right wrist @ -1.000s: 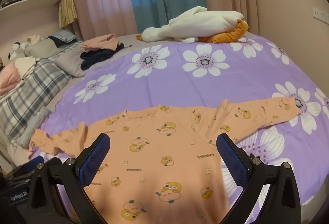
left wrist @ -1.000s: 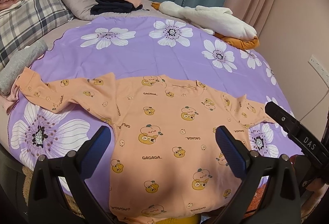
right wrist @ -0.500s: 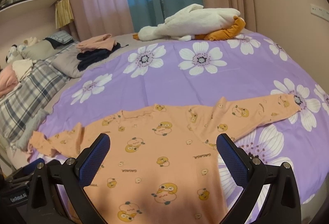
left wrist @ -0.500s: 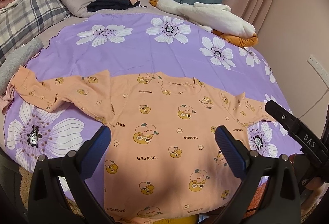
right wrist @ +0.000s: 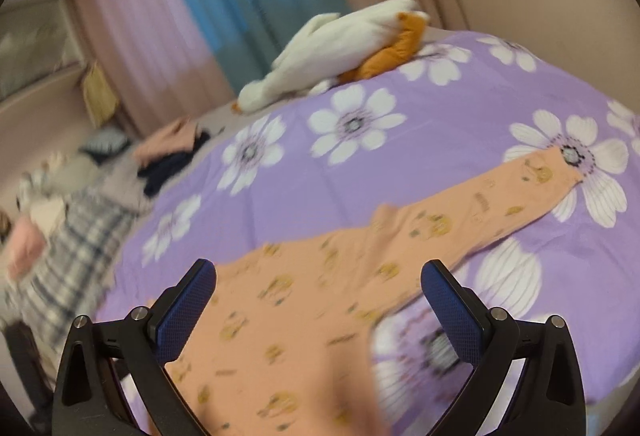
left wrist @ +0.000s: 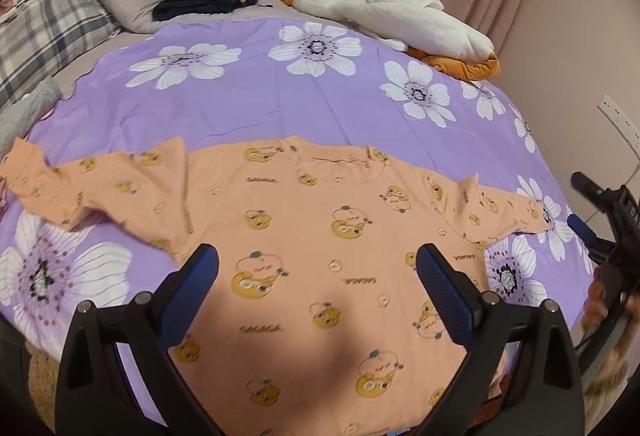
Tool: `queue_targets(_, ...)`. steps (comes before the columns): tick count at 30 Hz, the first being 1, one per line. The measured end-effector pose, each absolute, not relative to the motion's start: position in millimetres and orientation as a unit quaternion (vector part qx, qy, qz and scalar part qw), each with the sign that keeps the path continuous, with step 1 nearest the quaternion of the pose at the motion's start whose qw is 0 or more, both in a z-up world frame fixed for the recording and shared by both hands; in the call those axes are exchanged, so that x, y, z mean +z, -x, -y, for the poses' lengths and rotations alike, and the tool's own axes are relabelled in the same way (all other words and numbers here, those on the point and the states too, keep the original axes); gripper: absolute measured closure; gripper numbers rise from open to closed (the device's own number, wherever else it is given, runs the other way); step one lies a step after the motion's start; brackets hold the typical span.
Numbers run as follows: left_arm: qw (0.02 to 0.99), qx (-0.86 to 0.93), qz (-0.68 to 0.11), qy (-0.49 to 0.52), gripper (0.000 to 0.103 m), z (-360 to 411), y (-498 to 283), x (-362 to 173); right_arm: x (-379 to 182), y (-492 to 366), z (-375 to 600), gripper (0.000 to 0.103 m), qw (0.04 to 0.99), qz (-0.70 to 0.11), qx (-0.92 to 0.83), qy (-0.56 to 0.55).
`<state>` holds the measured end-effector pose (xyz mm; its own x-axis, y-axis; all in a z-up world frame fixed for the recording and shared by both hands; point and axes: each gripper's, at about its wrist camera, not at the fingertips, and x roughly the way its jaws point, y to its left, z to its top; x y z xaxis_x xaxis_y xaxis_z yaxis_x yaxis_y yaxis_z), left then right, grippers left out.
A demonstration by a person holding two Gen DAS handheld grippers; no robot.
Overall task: Fold small clothes
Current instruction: 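Move the right gripper down to the cuff of one onesie sleeve, then close the right gripper on the sleeve cuff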
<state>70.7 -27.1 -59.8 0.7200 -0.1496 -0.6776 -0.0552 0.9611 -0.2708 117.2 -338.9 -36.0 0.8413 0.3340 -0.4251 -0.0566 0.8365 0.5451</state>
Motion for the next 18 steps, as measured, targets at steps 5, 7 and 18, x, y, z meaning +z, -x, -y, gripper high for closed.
queue_targets(5, 0.909, -0.046, -0.386, 0.149, 0.017, 37.0, -89.8, -70.3, -73.6, -148.0, 433.5, 0.018, 0.874, -0.264, 0.075, -0.4)
queue_targets(7, 0.907, -0.046, -0.389, 0.155, 0.022, 41.1, -97.3, -73.2, -91.9, -165.2, 463.7, 0.022, 0.859, -0.275, 0.039, -0.43)
queue_targets(18, 0.892, -0.026, -0.427, 0.149, 0.025, 48.7, -118.1, -94.1, -161.3, -217.5, 520.4, 0.04, 0.818, -0.337, -0.122, -0.449)
